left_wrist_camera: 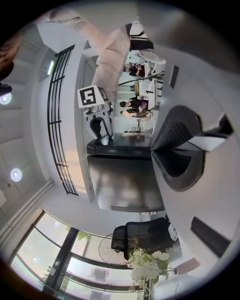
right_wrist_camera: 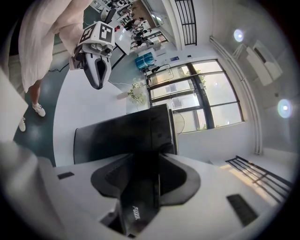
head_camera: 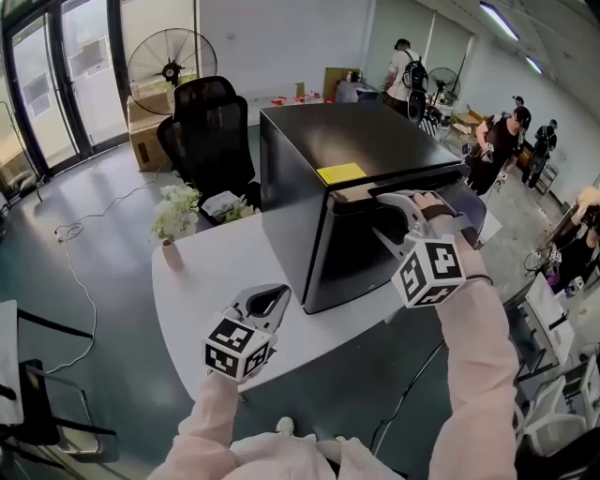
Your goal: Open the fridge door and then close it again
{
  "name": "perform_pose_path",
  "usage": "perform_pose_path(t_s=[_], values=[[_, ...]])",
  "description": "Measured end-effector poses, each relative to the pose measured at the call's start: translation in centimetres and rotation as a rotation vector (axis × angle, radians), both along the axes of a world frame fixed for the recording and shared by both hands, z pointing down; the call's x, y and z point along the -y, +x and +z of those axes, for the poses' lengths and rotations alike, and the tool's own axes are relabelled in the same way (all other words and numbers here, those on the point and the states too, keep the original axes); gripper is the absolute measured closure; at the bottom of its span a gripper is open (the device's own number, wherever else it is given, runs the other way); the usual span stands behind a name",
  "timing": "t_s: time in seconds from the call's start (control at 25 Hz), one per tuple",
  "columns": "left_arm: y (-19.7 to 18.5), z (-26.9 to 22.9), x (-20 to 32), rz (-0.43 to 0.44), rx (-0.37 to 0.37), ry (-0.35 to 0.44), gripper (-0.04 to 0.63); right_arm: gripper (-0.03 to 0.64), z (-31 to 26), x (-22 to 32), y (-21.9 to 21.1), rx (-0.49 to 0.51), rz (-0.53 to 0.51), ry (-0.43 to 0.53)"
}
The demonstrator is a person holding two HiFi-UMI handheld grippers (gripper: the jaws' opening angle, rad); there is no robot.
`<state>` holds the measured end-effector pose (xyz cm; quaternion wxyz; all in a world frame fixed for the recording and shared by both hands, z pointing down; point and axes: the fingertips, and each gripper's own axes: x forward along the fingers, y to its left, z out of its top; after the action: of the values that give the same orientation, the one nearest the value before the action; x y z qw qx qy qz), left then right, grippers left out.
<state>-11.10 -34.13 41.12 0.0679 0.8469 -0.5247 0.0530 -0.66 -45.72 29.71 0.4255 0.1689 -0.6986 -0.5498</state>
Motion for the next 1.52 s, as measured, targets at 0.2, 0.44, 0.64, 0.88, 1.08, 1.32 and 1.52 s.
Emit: perform_pose_path(t_s=[0.2,0.44,0.64,0.88,1.08,1.32,1.52], values=[[0.2,-0.1,-0.6,-0.012,-0.015,0.005,0.584,0.468,-0.1,-0.1,0.2,-0.004,-0.005,0.040],[0.7,-0.5,-1.5,-0.015,-0.020,0.018,0.584,0.400,0.5,-0.4,0.8,0.007,0.011,0.081],[0.8,-1.0,-1.8,-0.022,-0.017,0.033,0.584,0.411,-1.6,-1.4,1.8,0.143,0.022,0.093],[1.6,-2.1,-2.1,-0.024,-0.027,0.058,0.584,0.482,-3.9,-4.1,3.6,0.410,0.026,0.005],[2.0,-2.7,-2.4,-0.026,-0.034,0.076,0.584,0.497,-4.4,-7.0,4.1,0.744,0.012,-0.234],[2.3,-3.0,-2.7,-0.025,-0.037,0.083,0.584,0.514,-2.7,-9.4,4.7,0.972,0.065,-0.440],[2.6,-3.0,-3.3,-0.030,-0.036,0.091,0.584,0.543,-1.6,-11.1,5.4,1.130,0.079,-0.530]])
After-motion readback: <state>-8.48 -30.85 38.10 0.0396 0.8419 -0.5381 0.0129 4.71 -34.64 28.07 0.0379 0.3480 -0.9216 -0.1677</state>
